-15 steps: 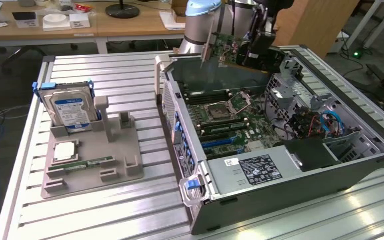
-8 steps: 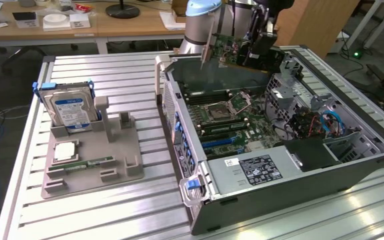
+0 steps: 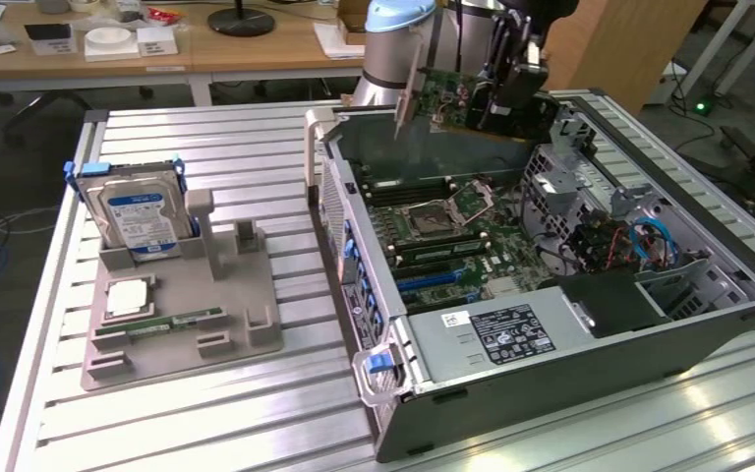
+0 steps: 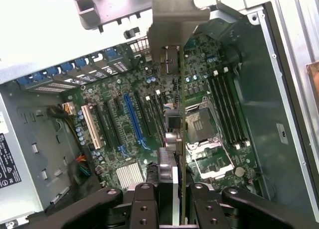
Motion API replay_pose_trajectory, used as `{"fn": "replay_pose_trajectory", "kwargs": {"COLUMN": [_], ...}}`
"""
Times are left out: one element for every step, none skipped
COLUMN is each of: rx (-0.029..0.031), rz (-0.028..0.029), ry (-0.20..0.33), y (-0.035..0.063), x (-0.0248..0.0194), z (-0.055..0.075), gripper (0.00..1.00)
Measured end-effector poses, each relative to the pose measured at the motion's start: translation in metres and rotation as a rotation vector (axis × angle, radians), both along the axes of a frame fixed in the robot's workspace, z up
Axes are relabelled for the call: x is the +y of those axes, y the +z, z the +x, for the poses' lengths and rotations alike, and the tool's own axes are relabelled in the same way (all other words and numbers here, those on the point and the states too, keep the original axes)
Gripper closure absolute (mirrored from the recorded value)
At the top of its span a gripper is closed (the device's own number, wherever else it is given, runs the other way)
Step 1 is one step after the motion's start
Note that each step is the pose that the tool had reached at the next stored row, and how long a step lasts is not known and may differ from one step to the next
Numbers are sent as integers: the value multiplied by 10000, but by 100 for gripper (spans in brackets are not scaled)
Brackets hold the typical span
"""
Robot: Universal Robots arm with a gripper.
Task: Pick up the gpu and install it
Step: 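Insert the gpu into the slot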
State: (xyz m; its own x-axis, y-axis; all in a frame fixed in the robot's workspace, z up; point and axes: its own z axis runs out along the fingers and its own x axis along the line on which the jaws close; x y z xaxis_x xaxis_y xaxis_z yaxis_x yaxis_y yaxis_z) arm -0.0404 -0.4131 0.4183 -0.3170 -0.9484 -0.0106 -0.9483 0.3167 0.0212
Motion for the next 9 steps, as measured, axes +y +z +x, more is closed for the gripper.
{"fn": "replay_pose_trajectory", "kwargs": {"rx": [0,0,1,1,0,0,1,1,1], "rz": [-1,0,0,0,0,0,0,-1,-1], "ry": [71,147,222,295,365,437,504,572,640], "y": [0,0,0,0,-1,-1,-1,-1,-1], "x": [0,0,0,0,0,0,0,0,0], "z": [0,0,0,0,0,0,0,0,0], "gripper": [72,72,72,72,72,72,72,72,72]}}
